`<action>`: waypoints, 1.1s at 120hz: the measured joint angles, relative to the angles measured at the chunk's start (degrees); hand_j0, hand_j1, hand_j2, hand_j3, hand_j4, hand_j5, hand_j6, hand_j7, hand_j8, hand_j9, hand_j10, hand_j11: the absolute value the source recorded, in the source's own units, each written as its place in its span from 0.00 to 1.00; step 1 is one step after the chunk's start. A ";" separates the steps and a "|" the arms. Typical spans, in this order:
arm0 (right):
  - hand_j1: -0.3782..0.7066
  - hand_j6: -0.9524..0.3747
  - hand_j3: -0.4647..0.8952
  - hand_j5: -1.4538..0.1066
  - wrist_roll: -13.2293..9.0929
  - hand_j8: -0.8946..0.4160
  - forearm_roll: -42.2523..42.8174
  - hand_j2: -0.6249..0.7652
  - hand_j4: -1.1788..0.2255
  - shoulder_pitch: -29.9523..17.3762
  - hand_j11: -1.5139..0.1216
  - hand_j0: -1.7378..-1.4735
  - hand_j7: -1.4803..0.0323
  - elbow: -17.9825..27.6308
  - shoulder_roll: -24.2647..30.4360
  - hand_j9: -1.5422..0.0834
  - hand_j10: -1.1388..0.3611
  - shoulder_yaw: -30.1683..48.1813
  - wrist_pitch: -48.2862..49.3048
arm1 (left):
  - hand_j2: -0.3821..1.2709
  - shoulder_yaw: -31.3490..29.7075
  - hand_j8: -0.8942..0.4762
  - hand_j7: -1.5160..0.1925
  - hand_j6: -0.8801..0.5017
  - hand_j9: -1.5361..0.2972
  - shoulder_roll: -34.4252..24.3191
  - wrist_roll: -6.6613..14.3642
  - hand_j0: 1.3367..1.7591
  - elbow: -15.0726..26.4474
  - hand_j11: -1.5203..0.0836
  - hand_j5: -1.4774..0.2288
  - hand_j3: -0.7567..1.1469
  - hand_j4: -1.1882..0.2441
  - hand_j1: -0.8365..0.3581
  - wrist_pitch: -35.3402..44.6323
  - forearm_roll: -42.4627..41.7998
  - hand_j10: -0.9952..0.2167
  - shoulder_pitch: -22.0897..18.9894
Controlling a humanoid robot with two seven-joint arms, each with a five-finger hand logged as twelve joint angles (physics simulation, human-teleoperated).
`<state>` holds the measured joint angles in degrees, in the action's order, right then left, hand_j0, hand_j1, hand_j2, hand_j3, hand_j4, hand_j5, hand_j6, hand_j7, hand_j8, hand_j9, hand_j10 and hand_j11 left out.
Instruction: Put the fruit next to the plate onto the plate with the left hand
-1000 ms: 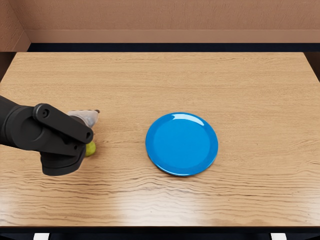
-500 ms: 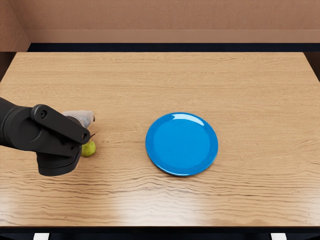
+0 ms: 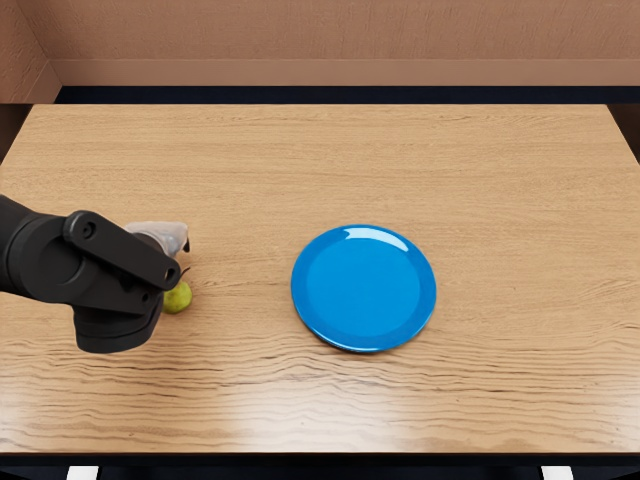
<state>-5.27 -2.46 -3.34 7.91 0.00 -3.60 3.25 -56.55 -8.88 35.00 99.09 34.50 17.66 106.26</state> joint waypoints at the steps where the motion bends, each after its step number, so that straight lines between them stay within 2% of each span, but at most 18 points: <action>1: 0.05 0.70 0.34 0.91 0.00 0.66 0.00 0.45 0.82 0.00 0.91 0.30 0.96 0.00 0.00 0.93 0.74 0.00 0.00 | 0.27 0.00 0.42 0.64 0.40 0.61 0.04 0.00 0.76 0.00 0.69 0.62 0.40 0.61 0.67 -0.02 0.00 0.56 0.00; 60: 0.05 0.70 0.34 0.91 0.00 0.66 0.00 0.45 0.82 0.00 0.91 0.30 0.96 0.00 0.00 0.93 0.74 0.00 0.00 | 0.28 0.01 0.36 0.58 0.35 0.56 0.53 0.00 0.76 0.13 0.63 0.56 0.40 0.55 0.59 -1.17 0.01 0.49 -0.04; 132: 0.05 0.70 0.34 0.91 0.00 0.66 0.00 0.45 0.82 0.00 0.91 0.30 0.96 0.00 0.00 0.93 0.74 0.00 0.00 | 0.29 -0.04 0.33 0.55 0.31 0.52 0.62 0.00 0.76 0.14 0.59 0.53 0.40 0.52 0.54 -3.33 -0.02 0.45 -0.66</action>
<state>-5.27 -2.46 -3.34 7.91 0.00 -3.60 3.25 -56.59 -8.26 35.00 99.23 31.17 17.63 105.60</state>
